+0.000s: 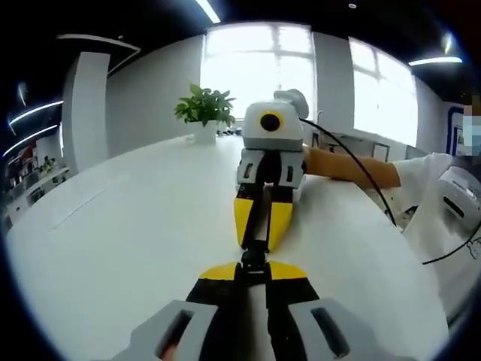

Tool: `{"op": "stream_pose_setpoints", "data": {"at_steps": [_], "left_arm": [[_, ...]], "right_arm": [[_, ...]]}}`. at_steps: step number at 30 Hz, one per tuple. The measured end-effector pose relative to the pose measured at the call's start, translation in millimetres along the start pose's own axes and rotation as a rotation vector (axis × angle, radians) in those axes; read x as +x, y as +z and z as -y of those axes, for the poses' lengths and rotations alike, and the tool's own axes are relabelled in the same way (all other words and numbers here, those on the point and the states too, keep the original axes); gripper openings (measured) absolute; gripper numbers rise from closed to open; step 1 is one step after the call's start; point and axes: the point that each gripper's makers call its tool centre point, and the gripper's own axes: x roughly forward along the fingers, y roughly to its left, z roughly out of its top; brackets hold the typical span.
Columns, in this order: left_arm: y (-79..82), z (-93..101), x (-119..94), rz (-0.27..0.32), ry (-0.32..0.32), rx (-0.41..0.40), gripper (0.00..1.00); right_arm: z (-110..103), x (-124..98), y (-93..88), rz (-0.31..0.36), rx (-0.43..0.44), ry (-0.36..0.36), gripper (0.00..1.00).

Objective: Snap the two parts of the plastic buckle together until the buckle closes and remains connected.

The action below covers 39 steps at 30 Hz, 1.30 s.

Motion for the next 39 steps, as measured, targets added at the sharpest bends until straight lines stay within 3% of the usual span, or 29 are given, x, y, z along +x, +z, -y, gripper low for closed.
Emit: {"op": "stream_pose_setpoints", "data": {"at_steps": [5, 10, 13, 16, 20, 24, 27, 39], "left_arm": [[0.5, -0.8, 0.3, 0.004, -0.02, 0.004, 0.1], [0.3, -2.6, 0.3, 0.009, 0.015, 0.0, 0.12], [1.0, -2.8, -0.1, 0.016, 0.048, 0.048, 0.13], [1.0, -4.8, -1.0, 0.017, 0.059, 0.033, 0.19], [-1.5, -1.6, -3.4, 0.017, 0.05, 0.004, 0.21], [-3.0, -0.2, -5.4, 0.017, 0.05, -0.01, 0.2], [-4.1, -2.0, -6.5, 0.021, 0.061, -0.011, 0.12], [-5.6, 3.0, -6.6, 0.024, 0.021, 0.013, 0.11]], "right_arm": [[-1.3, 0.6, 0.3, -0.002, -0.03, 0.017, 0.08], [2.2, -1.8, -0.9, 0.007, -0.064, -0.006, 0.11], [1.7, -1.9, -1.1, 0.006, -0.063, -0.013, 0.11], [3.3, -2.1, -1.1, 0.009, -0.069, -0.033, 0.18], [4.2, -3.7, -2.0, 0.009, -0.064, -0.037, 0.17], [3.2, -4.8, -2.2, 0.01, -0.061, -0.036, 0.12], [2.1, -5.8, -2.5, 0.01, -0.058, -0.038, 0.12], [-1.2, -10.5, -1.2, 0.024, -0.047, 0.0, 0.12]]}}
